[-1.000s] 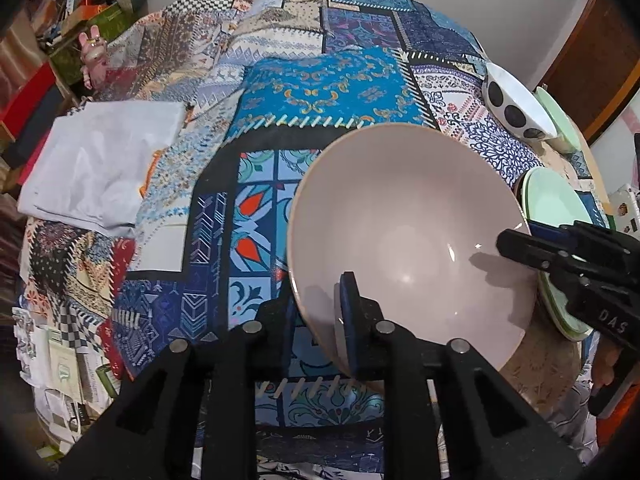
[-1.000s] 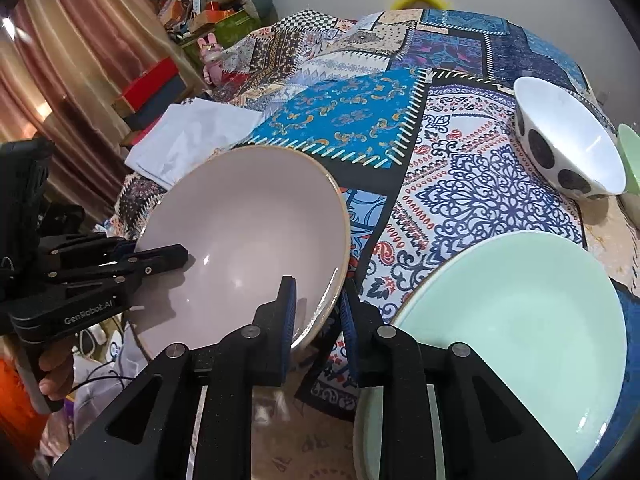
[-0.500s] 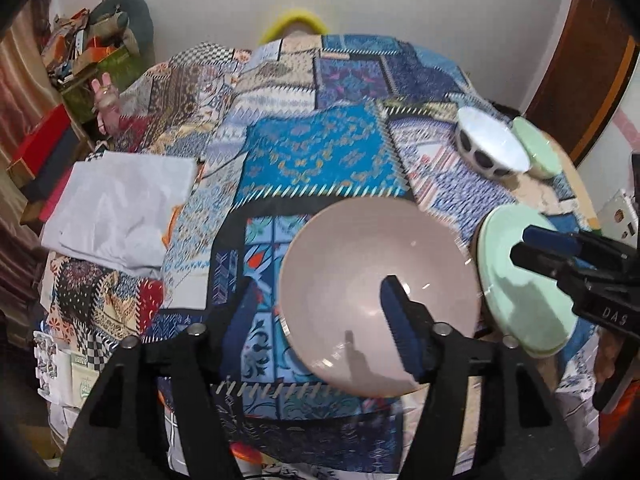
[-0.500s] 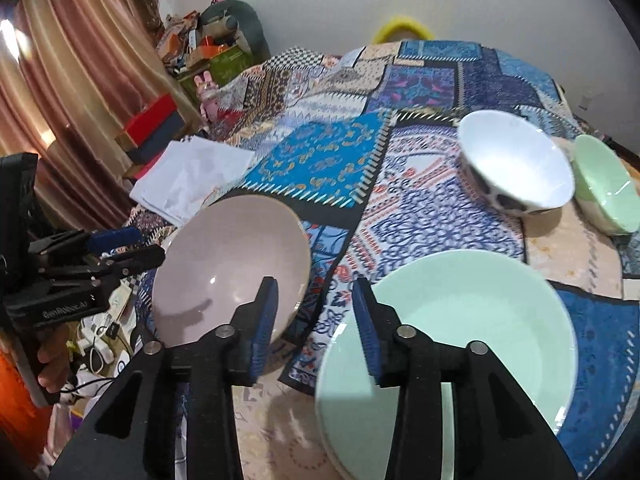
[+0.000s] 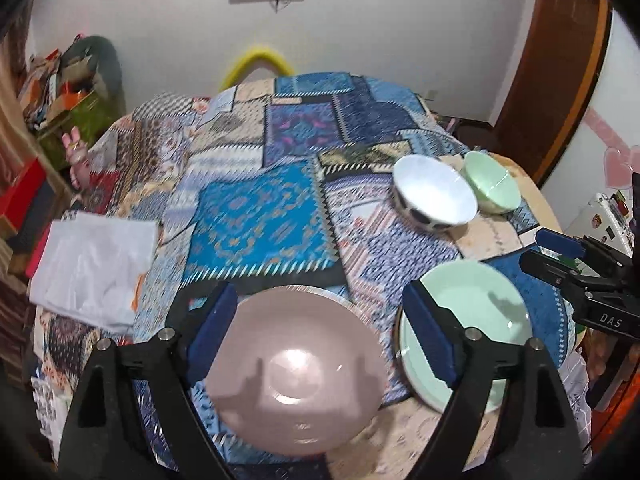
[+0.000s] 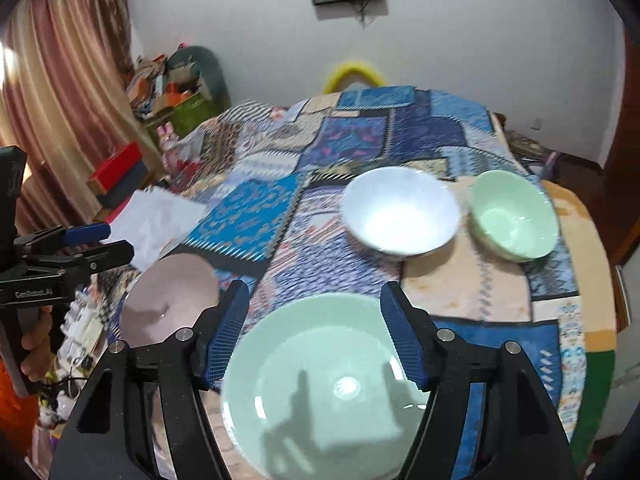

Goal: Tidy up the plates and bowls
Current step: 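Move both tools to the white spotted bowl and grip its rim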

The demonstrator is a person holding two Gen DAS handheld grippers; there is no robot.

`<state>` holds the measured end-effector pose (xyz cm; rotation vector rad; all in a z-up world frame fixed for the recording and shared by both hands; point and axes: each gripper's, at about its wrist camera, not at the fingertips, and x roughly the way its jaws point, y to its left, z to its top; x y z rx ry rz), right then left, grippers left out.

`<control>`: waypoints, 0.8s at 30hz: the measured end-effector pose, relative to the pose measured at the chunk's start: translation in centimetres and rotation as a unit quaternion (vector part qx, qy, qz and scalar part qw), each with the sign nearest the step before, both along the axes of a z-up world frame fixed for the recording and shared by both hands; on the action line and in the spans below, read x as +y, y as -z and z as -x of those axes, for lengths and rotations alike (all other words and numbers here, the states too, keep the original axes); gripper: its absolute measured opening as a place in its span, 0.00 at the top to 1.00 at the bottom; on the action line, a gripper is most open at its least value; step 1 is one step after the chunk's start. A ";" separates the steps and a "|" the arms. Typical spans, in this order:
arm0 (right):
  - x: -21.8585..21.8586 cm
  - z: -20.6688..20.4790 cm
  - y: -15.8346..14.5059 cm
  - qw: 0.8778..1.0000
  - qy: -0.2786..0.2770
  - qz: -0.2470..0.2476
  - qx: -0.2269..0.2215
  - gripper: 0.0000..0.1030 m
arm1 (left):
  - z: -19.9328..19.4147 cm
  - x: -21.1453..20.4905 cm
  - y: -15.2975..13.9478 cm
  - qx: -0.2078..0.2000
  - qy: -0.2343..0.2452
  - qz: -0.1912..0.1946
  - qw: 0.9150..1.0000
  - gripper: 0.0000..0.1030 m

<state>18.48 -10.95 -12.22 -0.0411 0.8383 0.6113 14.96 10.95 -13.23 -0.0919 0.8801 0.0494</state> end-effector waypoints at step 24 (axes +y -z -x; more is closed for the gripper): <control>-3.7 -10.8 5.4 0.995 0.094 0.005 0.020 0.44 | -14.6 -6.5 5.7 0.059 0.054 0.002 0.997 0.15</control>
